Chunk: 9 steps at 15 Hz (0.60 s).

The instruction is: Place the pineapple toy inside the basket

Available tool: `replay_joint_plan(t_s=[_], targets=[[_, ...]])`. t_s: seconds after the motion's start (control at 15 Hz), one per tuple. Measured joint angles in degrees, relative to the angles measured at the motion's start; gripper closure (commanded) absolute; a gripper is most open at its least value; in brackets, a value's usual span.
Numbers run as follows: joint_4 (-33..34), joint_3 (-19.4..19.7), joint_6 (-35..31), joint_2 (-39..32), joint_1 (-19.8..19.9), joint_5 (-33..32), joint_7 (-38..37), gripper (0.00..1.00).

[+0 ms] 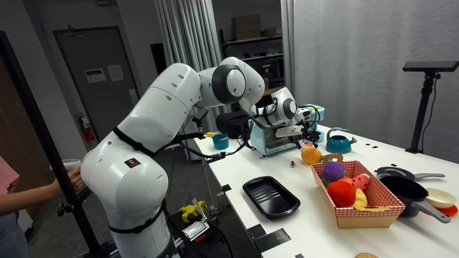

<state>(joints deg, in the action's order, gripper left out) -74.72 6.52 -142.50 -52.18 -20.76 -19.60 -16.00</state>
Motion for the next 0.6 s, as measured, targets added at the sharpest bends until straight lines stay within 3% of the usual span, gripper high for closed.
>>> replay_joint_plan(t_s=[0.27,0.6], targets=[[3.1,0.8,0.7,-3.3,-0.7,0.0,-0.2,0.41],[3.8,1.6,3.0,-4.5,-1.7,0.0,-0.3,0.77]])
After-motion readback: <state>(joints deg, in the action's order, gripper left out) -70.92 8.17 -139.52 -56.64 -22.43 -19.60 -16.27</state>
